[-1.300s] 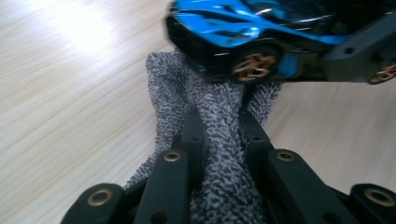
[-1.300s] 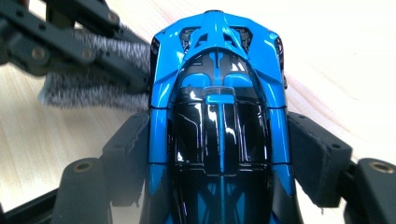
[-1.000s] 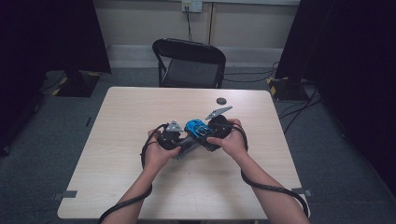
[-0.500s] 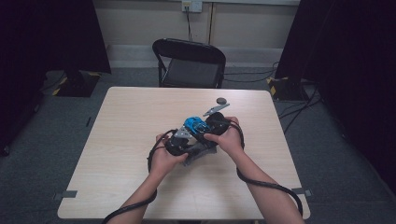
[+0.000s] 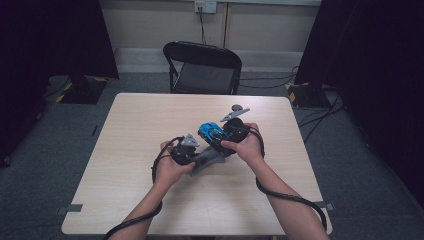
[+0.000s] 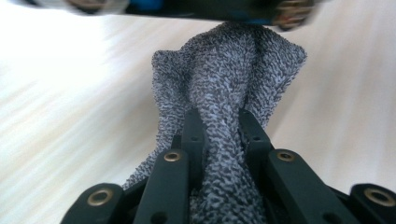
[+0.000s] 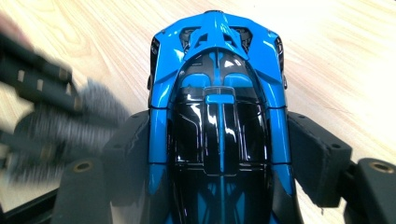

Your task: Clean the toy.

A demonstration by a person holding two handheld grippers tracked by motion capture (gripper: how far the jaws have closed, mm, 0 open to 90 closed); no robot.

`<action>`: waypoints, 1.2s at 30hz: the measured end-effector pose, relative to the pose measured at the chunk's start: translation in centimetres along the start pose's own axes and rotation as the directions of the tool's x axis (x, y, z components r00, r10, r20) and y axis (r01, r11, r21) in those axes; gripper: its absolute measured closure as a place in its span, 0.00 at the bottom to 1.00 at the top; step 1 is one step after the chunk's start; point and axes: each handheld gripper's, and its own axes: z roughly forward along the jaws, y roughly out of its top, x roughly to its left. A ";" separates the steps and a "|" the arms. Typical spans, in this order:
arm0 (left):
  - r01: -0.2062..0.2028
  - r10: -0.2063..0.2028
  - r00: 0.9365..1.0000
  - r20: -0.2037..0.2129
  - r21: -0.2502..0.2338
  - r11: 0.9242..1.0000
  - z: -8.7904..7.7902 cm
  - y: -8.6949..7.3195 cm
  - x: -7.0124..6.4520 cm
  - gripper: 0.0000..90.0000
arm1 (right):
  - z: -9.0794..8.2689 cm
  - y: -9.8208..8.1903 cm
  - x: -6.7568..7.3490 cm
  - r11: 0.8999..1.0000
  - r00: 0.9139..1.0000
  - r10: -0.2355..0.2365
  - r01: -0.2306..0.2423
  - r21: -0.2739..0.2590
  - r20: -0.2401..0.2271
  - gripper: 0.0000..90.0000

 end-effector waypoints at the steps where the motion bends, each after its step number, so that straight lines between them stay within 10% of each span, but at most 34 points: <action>1: 0.003 -0.003 1.000 -0.016 0.007 1.000 -0.2 -0.1 0.4 0.85 | -0.1 -0.1 0.0 1.000 1.000 -0.001 0.001 -0.002 -0.003 0.32; 14: 0.091 -0.093 0.988 -0.126 -0.023 0.996 -2.2 -0.7 4.4 0.85 | -0.4 -1.1 0.3 1.000 1.000 -0.017 0.018 0.008 -0.021 0.32; 36: 0.085 -0.093 0.986 -0.137 -0.061 0.995 -2.0 0.3 4.3 0.85 | 0.0 -2.4 0.9 0.999 0.999 -0.028 0.029 0.018 -0.036 0.32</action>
